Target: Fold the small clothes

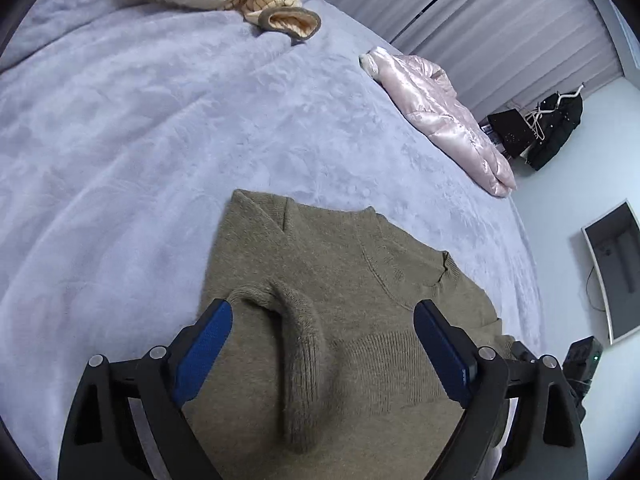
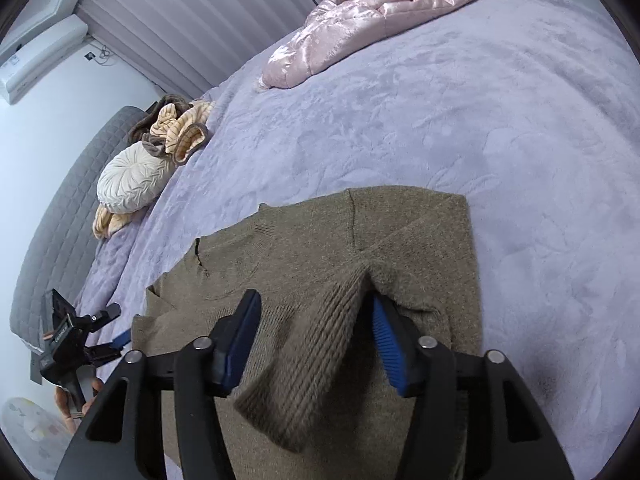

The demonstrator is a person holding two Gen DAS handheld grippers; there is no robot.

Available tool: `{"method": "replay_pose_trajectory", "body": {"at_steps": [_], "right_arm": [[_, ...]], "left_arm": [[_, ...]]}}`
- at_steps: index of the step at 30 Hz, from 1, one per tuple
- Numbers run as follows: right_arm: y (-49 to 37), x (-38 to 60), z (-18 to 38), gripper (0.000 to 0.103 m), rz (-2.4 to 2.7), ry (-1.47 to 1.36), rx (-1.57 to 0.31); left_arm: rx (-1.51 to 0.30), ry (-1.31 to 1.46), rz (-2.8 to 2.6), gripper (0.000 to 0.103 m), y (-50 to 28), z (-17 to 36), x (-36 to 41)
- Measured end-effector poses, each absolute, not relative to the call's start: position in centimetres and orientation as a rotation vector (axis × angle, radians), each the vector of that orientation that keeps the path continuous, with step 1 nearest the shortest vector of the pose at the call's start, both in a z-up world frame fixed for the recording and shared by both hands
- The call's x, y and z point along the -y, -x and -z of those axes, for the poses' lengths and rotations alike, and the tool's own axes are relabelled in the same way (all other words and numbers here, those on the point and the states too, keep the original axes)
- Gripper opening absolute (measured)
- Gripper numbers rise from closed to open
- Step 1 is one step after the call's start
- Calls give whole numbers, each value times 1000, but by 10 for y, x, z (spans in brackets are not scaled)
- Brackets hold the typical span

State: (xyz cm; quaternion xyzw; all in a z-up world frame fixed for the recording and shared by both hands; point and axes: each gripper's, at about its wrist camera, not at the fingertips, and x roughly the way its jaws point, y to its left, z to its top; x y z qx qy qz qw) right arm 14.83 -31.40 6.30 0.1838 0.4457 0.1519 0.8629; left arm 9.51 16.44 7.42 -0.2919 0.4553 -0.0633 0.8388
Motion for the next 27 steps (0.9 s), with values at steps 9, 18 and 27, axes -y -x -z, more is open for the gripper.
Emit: {"method": "replay_pose_trajectory", "body": {"at_steps": [9,18,27], "right_arm": [[-80,291,-77,68,-350,-52,-927],[-101,235,-49,68,-490,209,-1047],[-154,219,-68,68,-549,170,-989]], "left_arm": [[-1046,198,315,93,-22,-67,-104],[-1123,47,434,93,-58,-52,-46],[-1093,299,408,93,-125,-61,-70]]}}
